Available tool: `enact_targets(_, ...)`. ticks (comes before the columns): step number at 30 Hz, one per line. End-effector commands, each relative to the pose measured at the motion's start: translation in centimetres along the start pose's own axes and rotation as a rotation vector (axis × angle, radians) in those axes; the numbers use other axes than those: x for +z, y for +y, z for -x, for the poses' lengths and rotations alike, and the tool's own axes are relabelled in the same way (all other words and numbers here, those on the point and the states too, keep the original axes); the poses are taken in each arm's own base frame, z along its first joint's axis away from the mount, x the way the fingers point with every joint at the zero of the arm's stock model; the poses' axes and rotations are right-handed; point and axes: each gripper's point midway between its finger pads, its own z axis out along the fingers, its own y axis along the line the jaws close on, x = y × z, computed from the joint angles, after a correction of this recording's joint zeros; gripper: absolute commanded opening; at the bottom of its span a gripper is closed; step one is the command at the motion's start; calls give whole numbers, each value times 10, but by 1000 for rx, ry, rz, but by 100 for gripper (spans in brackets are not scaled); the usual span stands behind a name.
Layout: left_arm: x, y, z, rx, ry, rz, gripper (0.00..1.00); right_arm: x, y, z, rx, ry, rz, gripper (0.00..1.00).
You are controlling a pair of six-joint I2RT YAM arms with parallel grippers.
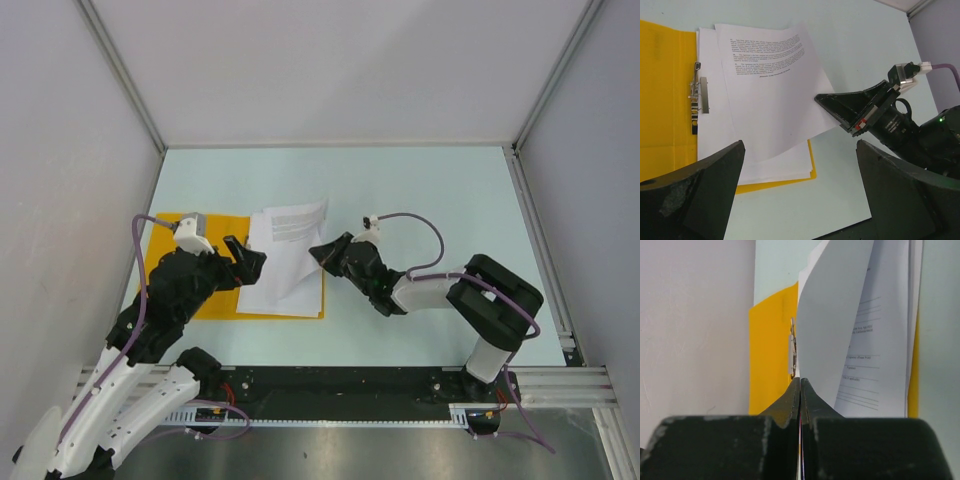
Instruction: Put the files into the folder
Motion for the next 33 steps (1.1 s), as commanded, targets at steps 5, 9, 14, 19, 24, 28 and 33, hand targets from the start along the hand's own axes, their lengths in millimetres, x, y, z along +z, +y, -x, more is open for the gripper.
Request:
enact_targets(5, 0, -6, 5, 3, -17, -31, 100, 2, 14, -19, 86, -69, 48, 0)
enact_targets(9, -1, -6, 6, 3, -18, -35, 100, 0, 17, -23, 93, -95, 54, 0)
enact_targets(14, -2, -7, 7, 0, -20, -41, 99, 1, 12, -29, 122, -110, 36, 0)
enact_targets(19, -2, -8, 7, -1, -19, -42, 99, 1, 10, -35, 147, -125, 32, 0)
enact_targets(24, -3, -7, 6, -2, -19, -40, 100, 2, 6, -43, 151, -139, 29, 0)
enact_targets(28, -4, -6, 7, -1, -23, -39, 100, 1, 5, -52, 117, -104, 38, 5)
enact_targets(33, -3, -6, 5, -6, -20, -43, 100, -2, 2, -69, 54, -22, 33, 10)
